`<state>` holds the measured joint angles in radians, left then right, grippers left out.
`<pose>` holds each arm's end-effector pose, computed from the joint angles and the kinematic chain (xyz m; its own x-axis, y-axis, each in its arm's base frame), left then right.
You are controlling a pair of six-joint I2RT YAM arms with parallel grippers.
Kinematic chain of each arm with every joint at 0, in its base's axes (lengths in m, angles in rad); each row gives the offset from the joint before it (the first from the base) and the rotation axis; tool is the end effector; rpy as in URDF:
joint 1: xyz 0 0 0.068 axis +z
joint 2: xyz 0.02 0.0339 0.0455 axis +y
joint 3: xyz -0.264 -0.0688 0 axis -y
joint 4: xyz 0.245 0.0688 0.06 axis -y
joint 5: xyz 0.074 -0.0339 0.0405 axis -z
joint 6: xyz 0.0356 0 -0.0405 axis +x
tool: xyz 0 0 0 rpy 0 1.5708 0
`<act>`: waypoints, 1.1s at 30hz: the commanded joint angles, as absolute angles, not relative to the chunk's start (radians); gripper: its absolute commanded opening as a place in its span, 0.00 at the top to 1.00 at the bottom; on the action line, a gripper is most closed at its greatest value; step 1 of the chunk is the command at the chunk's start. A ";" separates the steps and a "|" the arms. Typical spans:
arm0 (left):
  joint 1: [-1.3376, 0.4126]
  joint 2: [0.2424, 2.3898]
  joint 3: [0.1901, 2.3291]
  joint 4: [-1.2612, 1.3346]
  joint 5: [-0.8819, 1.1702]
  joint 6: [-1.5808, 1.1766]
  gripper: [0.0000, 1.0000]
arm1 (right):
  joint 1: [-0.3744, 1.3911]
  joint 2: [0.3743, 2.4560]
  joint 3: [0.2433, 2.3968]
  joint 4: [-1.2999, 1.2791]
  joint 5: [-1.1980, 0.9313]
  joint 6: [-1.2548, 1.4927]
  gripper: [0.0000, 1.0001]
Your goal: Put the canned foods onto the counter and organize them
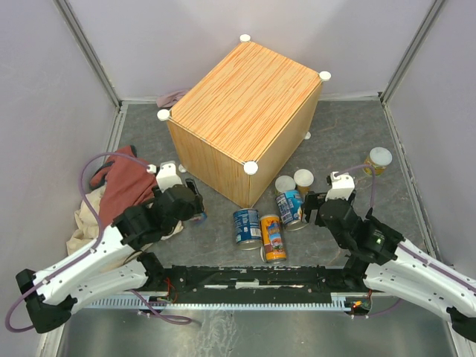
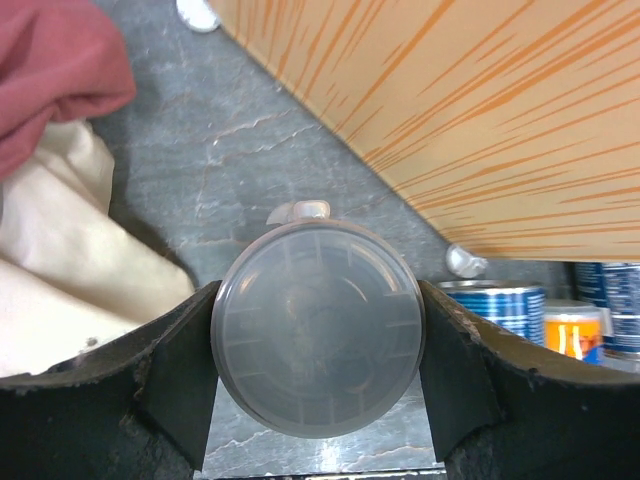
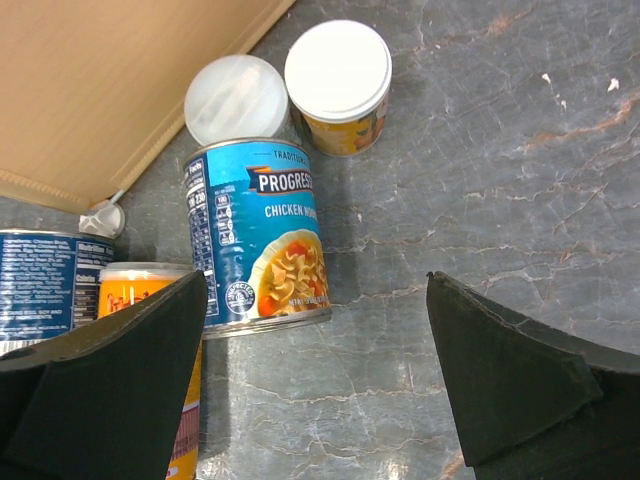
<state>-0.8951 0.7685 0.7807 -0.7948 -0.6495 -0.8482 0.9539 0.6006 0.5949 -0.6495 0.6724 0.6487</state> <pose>0.1088 -0.1013 0.2878 -0.5566 -0.2607 -0.7888 -0.0972 0.9634 -0.2498 0.0923 0.0918 0.2592 -0.4938 0.1208 -0.8611 -0.0679 0.9819 0.1766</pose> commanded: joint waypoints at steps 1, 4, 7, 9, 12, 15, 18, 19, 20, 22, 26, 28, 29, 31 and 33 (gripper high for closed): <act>-0.913 0.763 0.954 -0.727 -0.711 -0.772 0.97 | 0.958 0.580 0.662 -0.645 0.692 0.607 0.02; -0.916 0.772 1.030 -0.744 -0.714 -0.745 0.97 | 0.957 0.587 0.671 -0.647 0.690 0.607 0.02; -0.919 0.788 1.103 -0.756 -0.707 -0.715 0.97 | 0.958 0.588 0.680 -0.646 0.686 0.606 0.02; -0.918 0.807 1.163 -0.774 -0.704 -0.693 0.97 | 0.958 0.589 0.686 -0.648 0.688 0.603 0.02; -0.918 0.830 1.258 -0.790 -0.701 -0.661 0.97 | 0.958 0.591 0.695 -0.650 0.695 0.599 0.02; -0.919 0.855 1.352 -0.803 -0.695 -0.631 0.97 | 0.957 0.597 0.704 -0.650 0.698 0.598 0.02; -0.919 0.884 1.438 -0.826 -0.685 -0.605 0.97 | 0.958 0.601 0.710 -0.655 0.699 0.599 0.02; -0.918 0.892 1.462 -0.828 -0.682 -0.599 0.97 | 0.958 0.601 0.710 -0.654 0.699 0.600 0.02; -0.917 0.901 1.485 -0.830 -0.679 -0.587 0.97 | 0.957 0.601 0.710 -0.655 0.701 0.601 0.02; -0.918 0.918 1.530 -0.830 -0.681 -0.569 0.97 | 0.957 0.601 0.710 -0.655 0.701 0.604 0.02; -0.919 0.971 1.631 -0.829 -0.679 -0.534 0.97 | 0.957 0.597 0.709 -0.655 0.702 0.613 0.02; -0.919 0.994 1.680 -0.830 -0.678 -0.517 0.97 | 0.958 0.593 0.709 -0.659 0.703 0.618 0.02; -0.918 1.004 1.710 -0.829 -0.676 -0.512 0.97 | 0.957 0.590 0.709 -0.661 0.704 0.619 0.03; -0.918 1.023 1.755 -0.828 -0.675 -0.500 0.97 | 0.958 0.588 0.709 -0.665 0.707 0.621 0.03; -0.919 1.042 1.794 -0.828 -0.676 -0.487 0.97 | 0.958 0.588 0.710 -0.666 0.707 0.624 0.03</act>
<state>-0.9123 1.0359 1.6634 -0.9520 -0.6518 -0.5529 0.9539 0.5980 0.6666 -0.6697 0.6811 0.6147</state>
